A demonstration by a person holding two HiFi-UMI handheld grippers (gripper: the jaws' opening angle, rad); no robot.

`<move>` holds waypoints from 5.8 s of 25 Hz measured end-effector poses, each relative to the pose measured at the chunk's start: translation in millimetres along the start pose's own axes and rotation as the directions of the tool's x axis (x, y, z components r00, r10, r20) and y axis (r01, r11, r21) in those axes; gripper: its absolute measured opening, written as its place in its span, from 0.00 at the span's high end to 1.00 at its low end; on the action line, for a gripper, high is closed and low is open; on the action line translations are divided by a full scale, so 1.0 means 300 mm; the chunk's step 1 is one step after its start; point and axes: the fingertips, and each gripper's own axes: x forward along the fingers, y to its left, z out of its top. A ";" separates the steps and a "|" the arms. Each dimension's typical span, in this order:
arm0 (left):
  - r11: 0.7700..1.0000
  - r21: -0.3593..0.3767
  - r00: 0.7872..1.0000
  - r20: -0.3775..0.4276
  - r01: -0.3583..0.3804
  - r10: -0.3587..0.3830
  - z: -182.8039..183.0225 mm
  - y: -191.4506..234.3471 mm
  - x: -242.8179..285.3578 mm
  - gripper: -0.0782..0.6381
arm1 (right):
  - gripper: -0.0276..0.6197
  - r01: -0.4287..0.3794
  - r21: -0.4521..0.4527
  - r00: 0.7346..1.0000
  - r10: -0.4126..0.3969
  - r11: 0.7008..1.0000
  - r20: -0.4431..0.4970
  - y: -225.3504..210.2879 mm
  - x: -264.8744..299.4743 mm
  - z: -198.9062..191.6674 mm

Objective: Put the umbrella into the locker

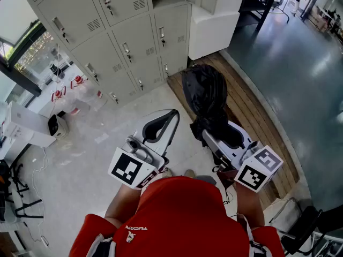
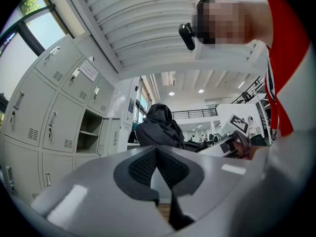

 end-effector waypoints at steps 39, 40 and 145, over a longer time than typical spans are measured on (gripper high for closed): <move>0.990 0.033 0.990 -0.003 -0.139 0.139 -0.047 0.024 0.244 0.88 | 0.64 -0.119 -0.061 0.992 0.116 0.991 -0.053 -0.224 0.024 0.156; 0.989 0.035 0.990 -0.001 -0.141 0.142 -0.047 0.036 0.253 0.88 | 0.64 -0.120 -0.060 0.992 0.117 0.991 -0.056 -0.235 0.034 0.160; 0.964 0.007 0.960 -0.093 -0.265 0.265 -0.434 1.954 1.284 0.88 | 0.64 -0.069 -0.657 0.833 -0.318 0.751 -0.452 -1.751 2.453 0.685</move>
